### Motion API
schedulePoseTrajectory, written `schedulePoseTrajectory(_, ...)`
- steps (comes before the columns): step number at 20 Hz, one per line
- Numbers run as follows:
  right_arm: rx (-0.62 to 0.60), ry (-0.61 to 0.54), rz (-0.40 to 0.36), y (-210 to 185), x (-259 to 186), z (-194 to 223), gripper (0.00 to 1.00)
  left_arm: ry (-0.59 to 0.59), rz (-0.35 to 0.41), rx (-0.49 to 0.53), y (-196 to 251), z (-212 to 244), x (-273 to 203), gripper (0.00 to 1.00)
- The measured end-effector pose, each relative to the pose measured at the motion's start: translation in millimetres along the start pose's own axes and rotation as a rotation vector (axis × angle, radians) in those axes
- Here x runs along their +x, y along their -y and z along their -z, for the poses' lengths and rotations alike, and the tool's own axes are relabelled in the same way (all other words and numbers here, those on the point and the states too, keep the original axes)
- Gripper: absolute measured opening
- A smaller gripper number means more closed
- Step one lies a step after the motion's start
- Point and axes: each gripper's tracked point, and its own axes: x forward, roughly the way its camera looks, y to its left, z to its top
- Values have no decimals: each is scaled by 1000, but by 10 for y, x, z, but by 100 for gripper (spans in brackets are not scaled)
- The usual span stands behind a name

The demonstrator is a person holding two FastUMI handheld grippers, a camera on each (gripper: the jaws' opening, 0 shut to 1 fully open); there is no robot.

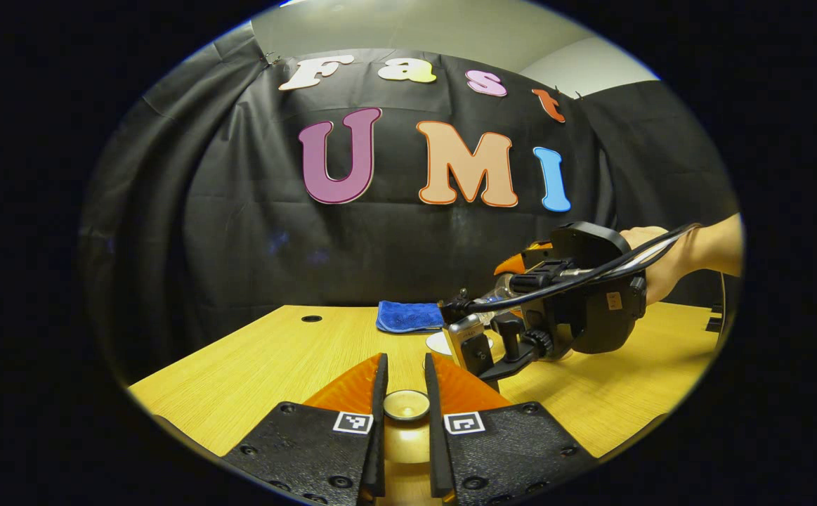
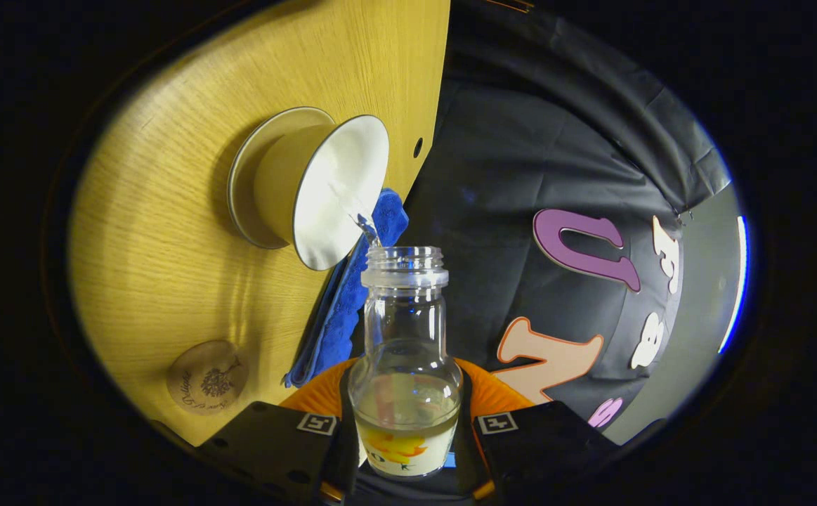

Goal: Open the teacup lid with one hand, grasp the water bottle and pour water into the teacup with the other hand; after pouring, place the water bottle on the coaster and then close the teacup lid.

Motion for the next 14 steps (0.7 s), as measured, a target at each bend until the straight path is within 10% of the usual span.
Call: schedulePoseTrajectory(14, -142, 53, 55, 216, -16, -41, 56, 1, -11, 1, -28, 6, 4, 22)
